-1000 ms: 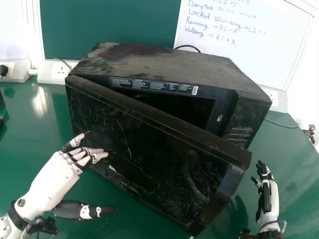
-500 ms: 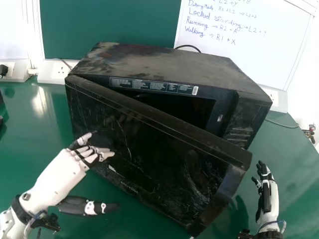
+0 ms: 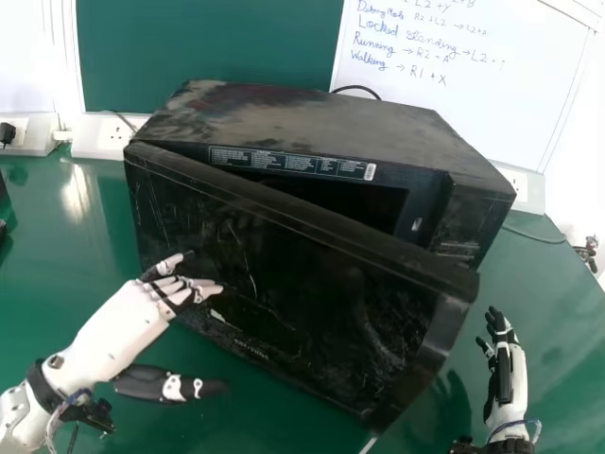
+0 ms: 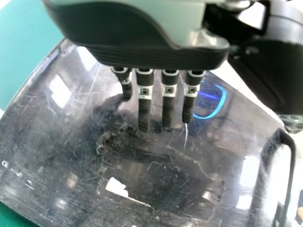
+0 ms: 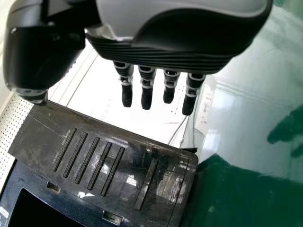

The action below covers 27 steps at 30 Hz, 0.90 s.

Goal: Put biscuit inside oven

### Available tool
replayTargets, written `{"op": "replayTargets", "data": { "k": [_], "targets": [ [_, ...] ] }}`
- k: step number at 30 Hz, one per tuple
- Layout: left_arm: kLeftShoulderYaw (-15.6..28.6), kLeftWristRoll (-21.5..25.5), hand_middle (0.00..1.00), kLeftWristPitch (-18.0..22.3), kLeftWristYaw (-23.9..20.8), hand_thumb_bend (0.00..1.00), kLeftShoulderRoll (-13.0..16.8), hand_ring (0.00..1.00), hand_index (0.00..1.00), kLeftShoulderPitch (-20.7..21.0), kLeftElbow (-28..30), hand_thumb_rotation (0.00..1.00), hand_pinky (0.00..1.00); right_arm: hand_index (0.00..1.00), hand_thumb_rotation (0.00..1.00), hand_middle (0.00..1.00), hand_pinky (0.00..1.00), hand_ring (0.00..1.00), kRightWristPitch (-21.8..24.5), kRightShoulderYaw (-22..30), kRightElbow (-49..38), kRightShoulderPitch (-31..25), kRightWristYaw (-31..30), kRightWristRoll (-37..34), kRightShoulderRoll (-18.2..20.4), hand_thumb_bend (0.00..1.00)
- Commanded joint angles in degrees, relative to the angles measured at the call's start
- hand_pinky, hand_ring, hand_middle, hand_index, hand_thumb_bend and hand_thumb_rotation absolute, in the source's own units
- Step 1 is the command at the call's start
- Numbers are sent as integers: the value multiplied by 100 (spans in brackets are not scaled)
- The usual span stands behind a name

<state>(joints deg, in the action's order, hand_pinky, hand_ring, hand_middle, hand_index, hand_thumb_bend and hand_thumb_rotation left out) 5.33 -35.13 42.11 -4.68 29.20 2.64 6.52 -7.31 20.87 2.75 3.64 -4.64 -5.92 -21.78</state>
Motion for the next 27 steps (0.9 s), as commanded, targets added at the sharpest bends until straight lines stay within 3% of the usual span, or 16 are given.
{"op": "replayTargets", "data": {
  "k": [1, 10, 18, 27],
  "targets": [
    [-86, 63, 86, 32, 20, 85, 72, 76, 87, 60, -125, 69, 59, 94, 100, 96, 90, 95, -5, -3, 8, 1, 38, 24, 40, 85],
    [-184, 132, 89, 43, 114, 84, 234, 79, 90, 300, -465, 71, 59, 95, 100, 96, 92, 95, -16, 2, 23, 6, 35, 4, 50, 84],
    [-279, 3, 91, 167, -38, 81, 328, 83, 93, 502, -830, 77, 66, 95, 100, 96, 93, 95, 7, 9, 18, 20, 53, 4, 52, 85],
    [-368, 161, 94, 77, 176, 79, 461, 86, 95, 663, -1080, 79, 68, 95, 100, 96, 93, 95, -20, 16, 40, 16, 60, -13, 63, 84]
  ]
}}
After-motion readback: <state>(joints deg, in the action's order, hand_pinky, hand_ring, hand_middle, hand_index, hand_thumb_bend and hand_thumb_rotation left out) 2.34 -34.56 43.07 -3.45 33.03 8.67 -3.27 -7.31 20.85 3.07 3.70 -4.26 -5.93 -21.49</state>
